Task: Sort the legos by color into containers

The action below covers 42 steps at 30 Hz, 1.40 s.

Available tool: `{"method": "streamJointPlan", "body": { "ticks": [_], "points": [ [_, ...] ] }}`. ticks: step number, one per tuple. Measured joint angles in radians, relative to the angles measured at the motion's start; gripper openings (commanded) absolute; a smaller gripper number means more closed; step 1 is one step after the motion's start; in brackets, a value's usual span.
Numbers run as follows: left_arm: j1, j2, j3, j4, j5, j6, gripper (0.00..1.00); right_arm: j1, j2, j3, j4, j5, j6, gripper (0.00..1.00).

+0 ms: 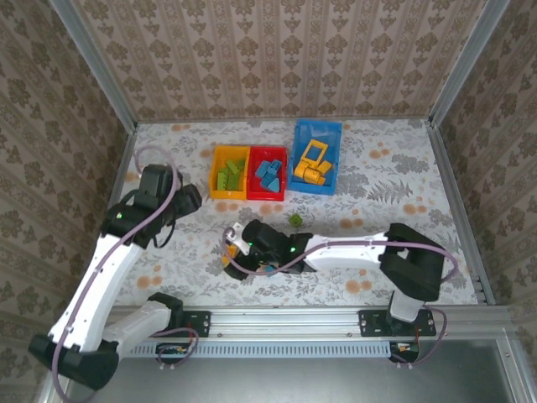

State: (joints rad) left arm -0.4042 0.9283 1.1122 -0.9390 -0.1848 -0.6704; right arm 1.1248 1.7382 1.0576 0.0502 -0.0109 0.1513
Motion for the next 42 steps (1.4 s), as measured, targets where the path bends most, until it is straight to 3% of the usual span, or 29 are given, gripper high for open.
{"method": "streamJointPlan", "body": {
  "ticks": [15, 20, 26, 37, 42],
  "points": [
    [0.0, -0.154, -0.039, -0.148, -0.003, 0.021, 0.62, -0.027, 0.447, 0.79, -0.787, -0.013, 0.566, 0.79],
    [0.0, -0.191, -0.039, -0.174, -0.002, 0.039, 0.62, -0.026, 0.559, 0.952, -0.959, -0.023, 0.686, 0.8],
    [0.0, -0.226, -0.04, -0.187, 0.012, 0.053, 0.62, -0.027, 0.612, 1.017, -1.048, -0.024, 0.78, 0.79],
    [0.0, -0.303, -0.076, -0.185, 0.057, 0.07, 0.62, -0.04, 0.716, 1.09, -1.078, -0.024, 0.861, 0.57],
    [0.0, -0.31, -0.106, -0.164, 0.16, 0.093, 0.63, -0.049, 0.715, 1.086, -1.068, -0.02, 0.874, 0.34]
  ]
}}
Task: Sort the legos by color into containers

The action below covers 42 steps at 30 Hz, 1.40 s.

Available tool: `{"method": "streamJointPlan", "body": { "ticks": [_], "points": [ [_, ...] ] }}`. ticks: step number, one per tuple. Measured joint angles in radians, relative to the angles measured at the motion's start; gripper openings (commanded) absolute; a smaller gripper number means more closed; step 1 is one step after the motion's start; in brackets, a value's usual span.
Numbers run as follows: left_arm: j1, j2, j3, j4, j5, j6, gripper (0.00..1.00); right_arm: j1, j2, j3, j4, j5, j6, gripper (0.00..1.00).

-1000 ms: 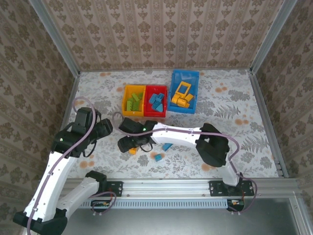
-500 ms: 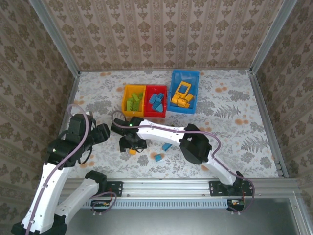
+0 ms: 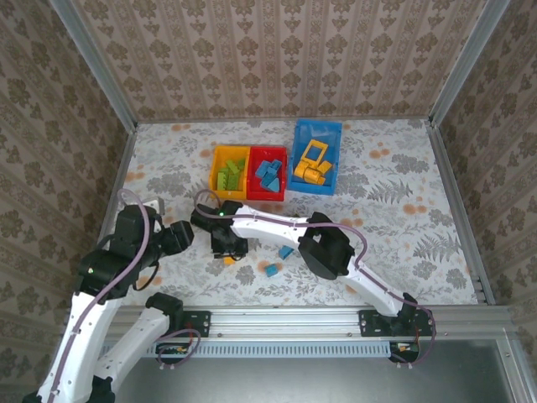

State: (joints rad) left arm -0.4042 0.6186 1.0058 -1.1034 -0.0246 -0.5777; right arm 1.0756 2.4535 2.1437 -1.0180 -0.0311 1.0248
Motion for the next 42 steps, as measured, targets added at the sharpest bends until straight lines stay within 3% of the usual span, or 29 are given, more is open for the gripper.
{"method": "streamJointPlan", "body": {
  "ticks": [5, 10, 16, 20, 23, 27, 34, 42],
  "points": [
    [0.009, -0.001, -0.024, 0.061, 0.151, 0.014, 0.63, -0.006, -0.093, -0.151, 0.094, 0.067, -0.008, 0.23],
    [0.013, 0.044, -0.043, 0.153, 0.286, 0.014, 0.63, -0.057, -0.312, -0.427, 0.161, 0.171, -0.033, 0.2],
    [0.0, 0.209, -0.064, 0.287, 0.381, 0.014, 0.63, -0.208, -0.608, -0.589, 0.197, 0.272, -0.111, 0.19],
    [-0.097, 0.38, -0.06, 0.388, 0.374, 0.032, 0.63, -0.359, -0.7, -0.621, 0.215, 0.289, -0.2, 0.19],
    [-0.194, 0.523, -0.021, 0.447, 0.345, 0.055, 0.63, -0.475, -0.676, -0.602, 0.225, 0.289, -0.277, 0.19],
    [-0.288, 0.711, 0.057, 0.562, 0.312, 0.071, 0.64, -0.594, -0.541, -0.455, 0.197, 0.294, -0.362, 0.2],
    [-0.34, 0.931, 0.161, 0.768, 0.282, 0.067, 0.68, -0.687, -0.256, -0.1, 0.084, 0.321, -0.437, 0.23],
    [-0.375, 1.053, 0.266, 0.893, 0.245, 0.048, 0.68, -0.705, -0.076, 0.127, -0.051, 0.339, -0.472, 0.48]
  ]
}}
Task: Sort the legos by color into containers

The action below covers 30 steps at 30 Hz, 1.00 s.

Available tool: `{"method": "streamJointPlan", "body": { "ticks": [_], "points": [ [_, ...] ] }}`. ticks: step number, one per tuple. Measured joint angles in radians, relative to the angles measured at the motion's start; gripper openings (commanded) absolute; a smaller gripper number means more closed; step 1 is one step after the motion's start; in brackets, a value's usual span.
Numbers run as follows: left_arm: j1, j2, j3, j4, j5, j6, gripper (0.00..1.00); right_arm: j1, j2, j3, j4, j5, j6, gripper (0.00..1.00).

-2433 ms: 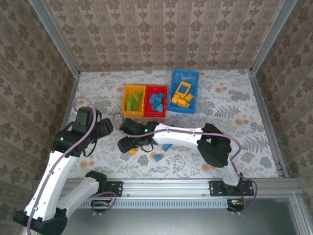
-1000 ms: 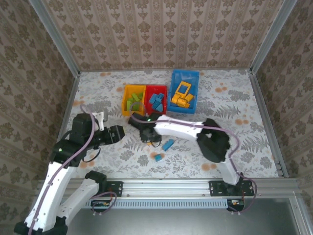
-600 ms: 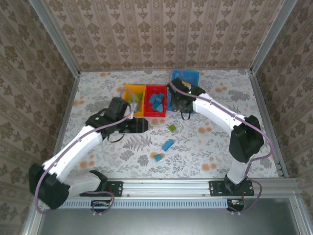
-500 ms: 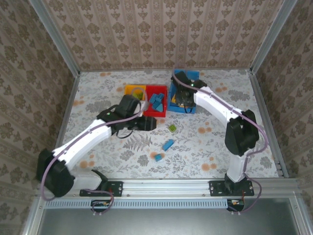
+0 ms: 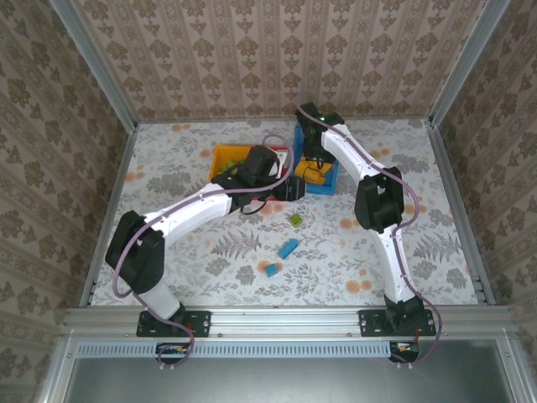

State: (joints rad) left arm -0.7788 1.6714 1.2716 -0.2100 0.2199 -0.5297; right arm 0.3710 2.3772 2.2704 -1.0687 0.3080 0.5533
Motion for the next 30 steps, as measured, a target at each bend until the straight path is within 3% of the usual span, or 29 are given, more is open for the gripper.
{"method": "streamJointPlan", "body": {
  "ticks": [5, 11, 16, 19, 24, 30],
  "points": [
    [-0.006, 0.078, 0.056, -0.037, 0.0, 0.01, 0.69, 0.001, 0.014, 0.035, -0.035, 0.0, -0.01, 0.59],
    [-0.013, 0.145, 0.083, -0.123, -0.004, 0.042, 0.71, 0.01, -0.001, 0.059, -0.042, 0.0, -0.008, 0.6],
    [-0.048, 0.203, 0.13, -0.19, -0.03, 0.076, 0.73, 0.024, -0.142, -0.004, -0.019, 0.0, -0.008, 0.64],
    [-0.066, 0.223, 0.134, -0.229, -0.051, 0.099, 0.75, 0.03, -0.352, -0.201, 0.062, -0.005, -0.009, 0.67],
    [-0.079, 0.288, 0.177, -0.287, -0.092, 0.156, 0.76, 0.031, -0.778, -0.677, 0.294, -0.068, -0.008, 0.68],
    [-0.084, 0.349, 0.214, -0.323, -0.12, 0.205, 0.76, 0.032, -1.104, -1.121, 0.479, -0.195, 0.019, 0.68]
  ]
}}
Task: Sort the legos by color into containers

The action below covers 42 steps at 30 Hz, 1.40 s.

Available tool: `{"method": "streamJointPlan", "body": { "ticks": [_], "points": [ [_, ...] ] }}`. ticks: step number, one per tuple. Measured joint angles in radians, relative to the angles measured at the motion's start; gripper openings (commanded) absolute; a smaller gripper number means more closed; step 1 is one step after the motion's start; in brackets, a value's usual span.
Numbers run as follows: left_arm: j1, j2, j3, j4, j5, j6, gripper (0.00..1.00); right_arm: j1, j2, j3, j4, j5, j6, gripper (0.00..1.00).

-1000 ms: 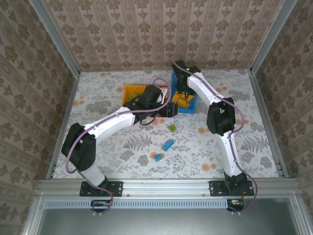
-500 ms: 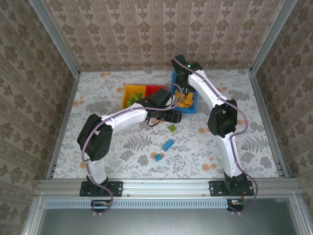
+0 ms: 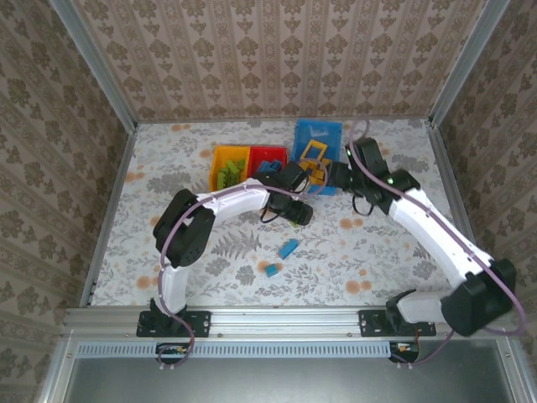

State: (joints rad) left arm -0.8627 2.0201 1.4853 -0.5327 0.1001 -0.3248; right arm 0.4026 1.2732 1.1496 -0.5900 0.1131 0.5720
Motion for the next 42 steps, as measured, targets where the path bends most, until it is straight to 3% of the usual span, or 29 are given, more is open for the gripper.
{"method": "streamJointPlan", "body": {
  "ticks": [6, 17, 24, 28, 33, 37, 42],
  "points": [
    [-0.013, 0.063, 0.045, -0.019, -0.008, 0.026, 0.64, 0.005, -0.162, -0.205, 0.034, -0.087, 0.071, 0.66],
    [-0.05, 0.092, 0.061, -0.05, -0.05, 0.048, 0.3, 0.007, -0.237, -0.249, 0.048, -0.114, 0.143, 0.64],
    [-0.043, 0.032, 0.034, -0.073, -0.124, 0.027, 0.26, 0.035, -0.23, -0.256, 0.089, -0.145, 0.106, 0.62],
    [0.025, -0.135, 0.0, -0.098, -0.135, -0.022, 0.26, 0.185, -0.22, -0.269, 0.192, -0.166, -0.023, 0.65],
    [0.22, -0.328, -0.007, -0.102, -0.134, -0.066, 0.26, 0.387, -0.157, -0.327, 0.401, -0.177, -0.175, 0.67],
    [0.354, -0.335, -0.007, -0.105, -0.124, -0.076, 0.27, 0.455, -0.056, -0.34, 0.512, -0.179, -0.257, 0.69],
    [0.46, -0.206, 0.012, -0.117, -0.084, -0.084, 0.28, 0.467, 0.032, -0.331, 0.577, -0.211, -0.313, 0.69]
  ]
}}
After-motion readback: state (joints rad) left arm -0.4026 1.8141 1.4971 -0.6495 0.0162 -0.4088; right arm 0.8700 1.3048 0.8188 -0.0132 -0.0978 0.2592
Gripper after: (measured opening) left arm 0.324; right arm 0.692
